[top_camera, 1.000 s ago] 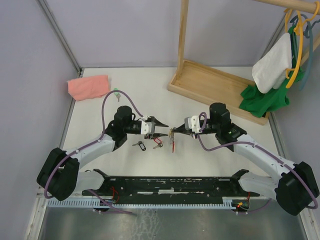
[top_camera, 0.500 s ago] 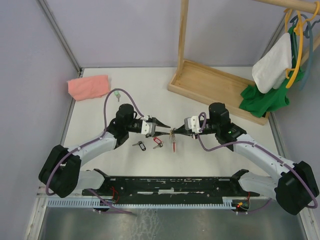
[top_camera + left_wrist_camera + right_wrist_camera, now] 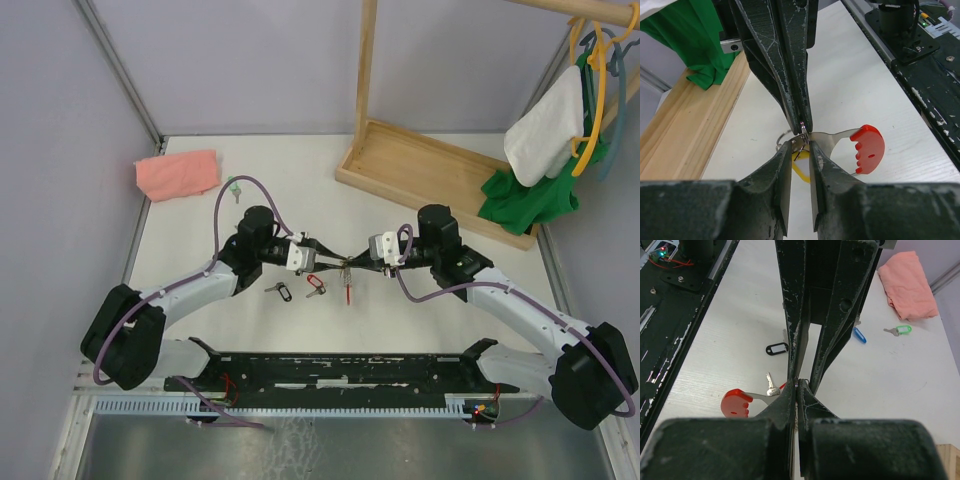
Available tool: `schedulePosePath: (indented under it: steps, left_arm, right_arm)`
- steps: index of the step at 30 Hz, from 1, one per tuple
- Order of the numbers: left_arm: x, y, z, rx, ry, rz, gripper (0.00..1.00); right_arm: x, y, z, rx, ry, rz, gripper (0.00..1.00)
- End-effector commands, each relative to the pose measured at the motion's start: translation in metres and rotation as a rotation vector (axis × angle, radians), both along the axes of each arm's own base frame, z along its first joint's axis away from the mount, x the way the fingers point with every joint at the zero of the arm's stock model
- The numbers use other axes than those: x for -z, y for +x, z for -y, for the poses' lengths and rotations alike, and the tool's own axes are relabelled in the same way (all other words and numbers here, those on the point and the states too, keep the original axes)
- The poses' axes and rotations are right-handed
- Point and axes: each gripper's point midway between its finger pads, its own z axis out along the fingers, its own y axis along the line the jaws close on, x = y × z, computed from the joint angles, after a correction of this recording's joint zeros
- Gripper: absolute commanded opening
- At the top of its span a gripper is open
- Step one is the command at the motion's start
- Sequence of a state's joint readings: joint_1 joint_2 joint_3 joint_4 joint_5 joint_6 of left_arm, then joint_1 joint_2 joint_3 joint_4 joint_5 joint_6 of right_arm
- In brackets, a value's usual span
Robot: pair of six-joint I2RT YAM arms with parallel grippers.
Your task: Put the keys on the keyring
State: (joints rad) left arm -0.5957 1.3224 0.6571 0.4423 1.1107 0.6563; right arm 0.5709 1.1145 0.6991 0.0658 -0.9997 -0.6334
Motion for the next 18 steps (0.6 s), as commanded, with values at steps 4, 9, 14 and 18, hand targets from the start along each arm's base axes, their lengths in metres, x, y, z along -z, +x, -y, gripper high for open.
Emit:
schedulePosePath:
  steps: [4,9,14,18]
  left_arm:
    - [-0.009,0.000,0.005,0.041,-0.009,0.061,0.18]
    - [-0.006,0.000,0.002,0.027,0.012,0.054,0.03]
    - [-0.007,0.001,-0.003,-0.015,0.051,0.012,0.03]
    - [-0.013,0.006,-0.003,-0.065,0.078,-0.064,0.03]
  right_arm:
    - [-0.030,0.001,-0.004,-0.034,0.052,0.069,0.01]
    - [-0.029,0.002,-0.002,-0.019,0.038,0.077,0.01]
    - [-0.019,0.005,0.003,0.008,-0.012,0.077,0.01]
    - [-0.004,0.009,0.010,0.026,-0.099,0.073,0.05]
